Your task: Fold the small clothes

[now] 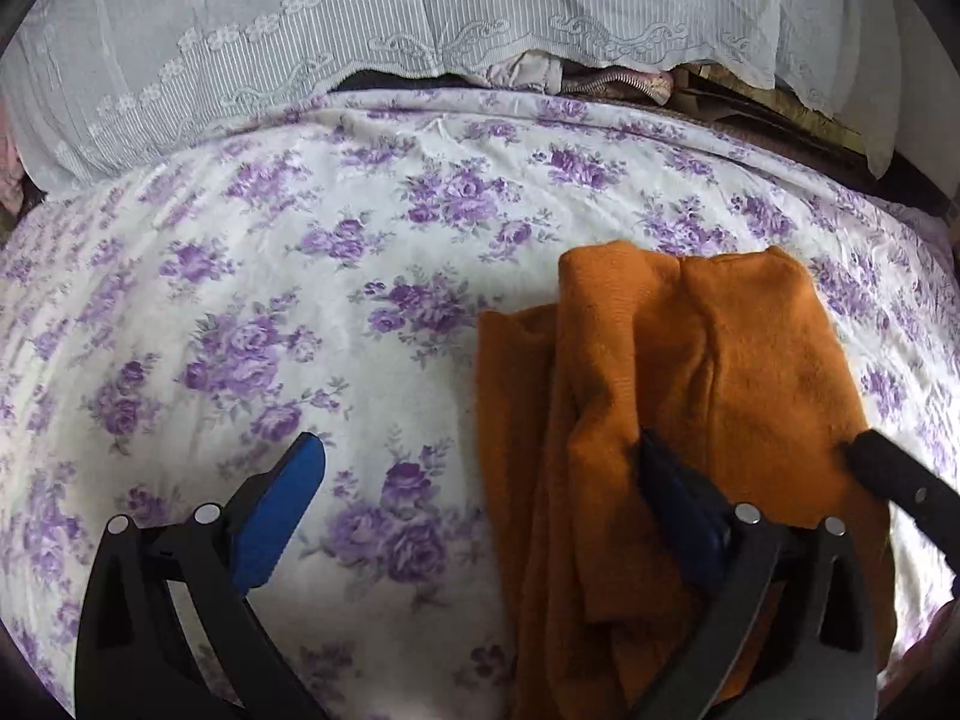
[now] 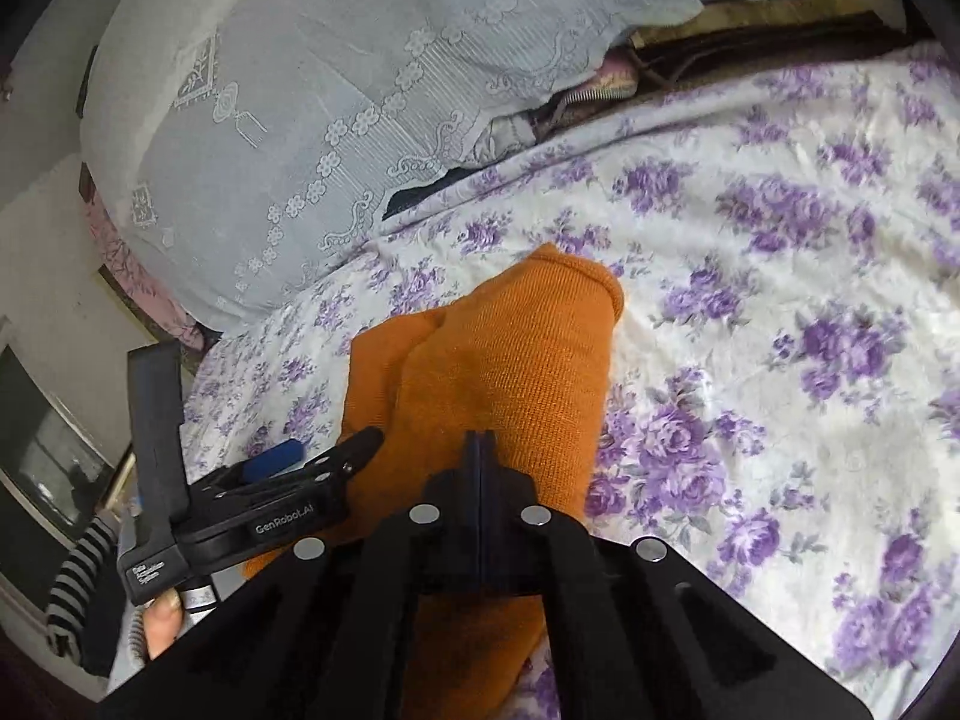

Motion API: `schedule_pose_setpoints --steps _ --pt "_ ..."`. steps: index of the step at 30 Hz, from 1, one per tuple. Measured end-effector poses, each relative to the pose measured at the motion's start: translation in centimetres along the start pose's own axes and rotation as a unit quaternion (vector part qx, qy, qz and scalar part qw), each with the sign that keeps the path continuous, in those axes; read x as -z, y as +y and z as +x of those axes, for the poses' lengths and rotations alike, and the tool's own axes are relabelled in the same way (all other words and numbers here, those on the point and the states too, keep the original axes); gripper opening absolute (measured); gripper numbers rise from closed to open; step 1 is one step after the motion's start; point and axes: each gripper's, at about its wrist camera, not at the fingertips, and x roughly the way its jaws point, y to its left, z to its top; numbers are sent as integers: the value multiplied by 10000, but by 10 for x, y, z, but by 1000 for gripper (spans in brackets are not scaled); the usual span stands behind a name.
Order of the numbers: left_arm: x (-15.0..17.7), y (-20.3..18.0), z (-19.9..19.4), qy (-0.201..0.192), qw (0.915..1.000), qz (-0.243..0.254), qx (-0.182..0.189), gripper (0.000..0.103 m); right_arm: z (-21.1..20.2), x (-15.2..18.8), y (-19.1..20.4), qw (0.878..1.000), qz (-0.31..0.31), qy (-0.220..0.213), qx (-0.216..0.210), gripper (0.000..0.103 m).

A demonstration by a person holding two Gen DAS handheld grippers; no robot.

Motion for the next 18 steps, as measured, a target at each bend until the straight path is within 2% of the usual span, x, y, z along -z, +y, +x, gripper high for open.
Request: schedule_pose_setpoints --steps 3,10,13,16,18 --pt "3 4 -7 -25 10000 -52 20 99 -9 1 6 9998 -93 -148 100 5" --pt "15 12 -22 -70 9998 -173 84 99 -23 10 17 9996 -167 -228 -7 6" --pt "19 10 -27 -102 9999 -125 33 99 -23 17 24 9996 -246 -114 -24 6" --pt "23 10 -29 -82 9999 -104 16 99 -12 26 21 9994 -248 194 114 3" --pt "27 12 -32 -61 9999 -133 54 99 -11 30 16 9997 -131 220 12 3"
